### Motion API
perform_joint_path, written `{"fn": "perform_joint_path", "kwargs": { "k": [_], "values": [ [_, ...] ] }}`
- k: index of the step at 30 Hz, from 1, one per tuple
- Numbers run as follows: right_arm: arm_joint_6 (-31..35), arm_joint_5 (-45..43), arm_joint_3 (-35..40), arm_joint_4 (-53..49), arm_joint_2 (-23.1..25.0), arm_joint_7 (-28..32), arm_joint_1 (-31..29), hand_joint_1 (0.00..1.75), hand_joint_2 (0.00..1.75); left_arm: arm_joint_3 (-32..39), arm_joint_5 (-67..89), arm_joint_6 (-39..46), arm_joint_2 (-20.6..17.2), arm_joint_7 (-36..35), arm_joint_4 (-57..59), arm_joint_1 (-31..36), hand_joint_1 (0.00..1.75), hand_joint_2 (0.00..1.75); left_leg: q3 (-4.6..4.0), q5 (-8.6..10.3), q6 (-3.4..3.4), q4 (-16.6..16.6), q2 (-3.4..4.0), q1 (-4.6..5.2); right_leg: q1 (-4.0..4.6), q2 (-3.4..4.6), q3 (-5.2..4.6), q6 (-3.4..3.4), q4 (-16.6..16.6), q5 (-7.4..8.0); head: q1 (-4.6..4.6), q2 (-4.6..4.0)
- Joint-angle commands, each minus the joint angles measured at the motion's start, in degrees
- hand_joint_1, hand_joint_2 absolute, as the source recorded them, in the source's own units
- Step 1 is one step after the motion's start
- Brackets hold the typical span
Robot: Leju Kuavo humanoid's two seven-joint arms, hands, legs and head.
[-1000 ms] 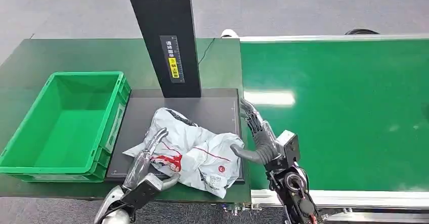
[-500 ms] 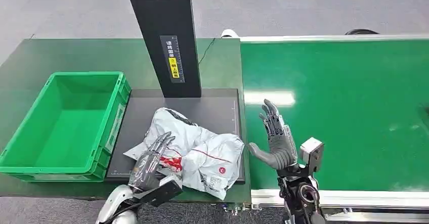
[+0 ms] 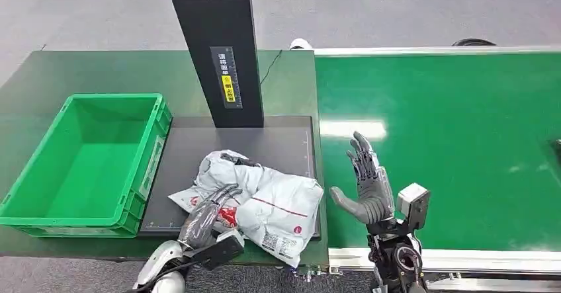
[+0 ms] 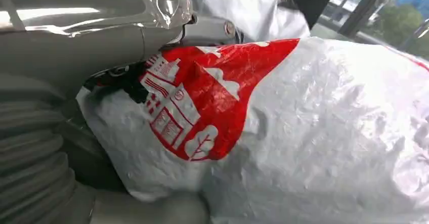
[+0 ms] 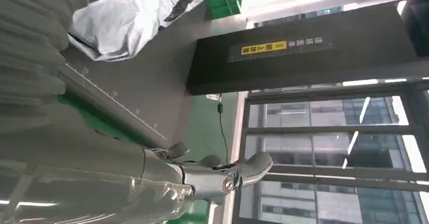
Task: Moved the parcel from conveyor to table for the left to box.
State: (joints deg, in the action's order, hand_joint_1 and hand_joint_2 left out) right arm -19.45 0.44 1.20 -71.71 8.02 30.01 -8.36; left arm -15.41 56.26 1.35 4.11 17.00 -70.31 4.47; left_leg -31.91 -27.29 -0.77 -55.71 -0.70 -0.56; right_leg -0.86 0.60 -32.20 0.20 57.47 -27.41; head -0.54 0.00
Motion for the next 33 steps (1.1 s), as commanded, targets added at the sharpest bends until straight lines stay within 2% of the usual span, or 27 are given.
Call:
{"fn": "perform_joint_path", "kwargs": {
  "k": [1,12,20,21,23,29,33],
  "values": [
    [0.32,0.15,-2.21,0.8,0.37,-0.48,-0.62,0.0,1.75,-1.25,-1.37,0.1,-0.26,1.25,4.96,0.82,1.71,1.75,0.08,0.01,0.02,0.04,0.03,0.02,-0.01,-0.02,0.07,-0.01,-0.04,0.01,0.02,0.0],
    [0.37,0.17,-2.14,0.87,0.35,-0.62,-0.67,0.0,1.75,-1.08,-2.65,0.66,-0.32,2.46,3.86,0.49,1.75,1.75,0.15,0.0,0.02,0.07,0.11,0.01,0.0,0.03,0.12,-0.02,-0.08,0.03,0.0,0.0],
    [-0.2,-0.26,-1.31,1.18,-0.13,-0.9,-0.98,0.0,1.75,1.56,-9.52,9.24,-0.03,10.85,-5.93,-1.11,1.75,1.75,0.0,-0.03,0.02,-0.03,0.1,-0.05,0.07,0.01,-0.03,-0.03,-0.04,0.02,0.0,0.0],
    [-0.17,-0.6,-1.33,1.52,-0.32,-0.86,-1.36,0.0,1.75,2.2,-15.48,8.51,0.25,15.19,-8.47,-1.79,1.75,1.75,-0.01,-0.02,0.02,-0.03,0.07,-0.03,0.04,0.0,-0.04,-0.02,-0.02,0.01,0.0,0.0],
    [-0.07,-0.94,-1.3,2.05,-0.52,-0.83,-1.78,0.0,1.75,2.35,-17.11,10.73,0.24,17.84,-12.65,-2.69,1.75,1.75,-0.07,-0.03,0.02,-0.06,0.11,-0.05,0.07,0.03,-0.09,-0.03,-0.01,0.02,0.0,0.0],
    [-0.01,-1.81,-1.03,2.46,-0.55,-0.72,-1.93,0.0,1.75,3.12,-18.24,19.42,0.48,22.53,-18.36,-3.32,1.75,1.75,-0.1,-0.02,0.02,-0.05,0.1,-0.04,0.06,0.02,-0.11,-0.02,-0.01,0.02,0.0,0.0],
    [0.41,-1.88,-0.96,2.1,-0.62,-0.75,-1.45,0.0,1.75,1.96,-26.82,19.49,-0.74,23.0,-21.47,-3.04,1.75,1.75,-0.12,0.0,0.02,-0.04,0.08,-0.04,0.05,0.01,-0.13,-0.02,-0.01,0.03,0.0,0.0]
  ]
}}
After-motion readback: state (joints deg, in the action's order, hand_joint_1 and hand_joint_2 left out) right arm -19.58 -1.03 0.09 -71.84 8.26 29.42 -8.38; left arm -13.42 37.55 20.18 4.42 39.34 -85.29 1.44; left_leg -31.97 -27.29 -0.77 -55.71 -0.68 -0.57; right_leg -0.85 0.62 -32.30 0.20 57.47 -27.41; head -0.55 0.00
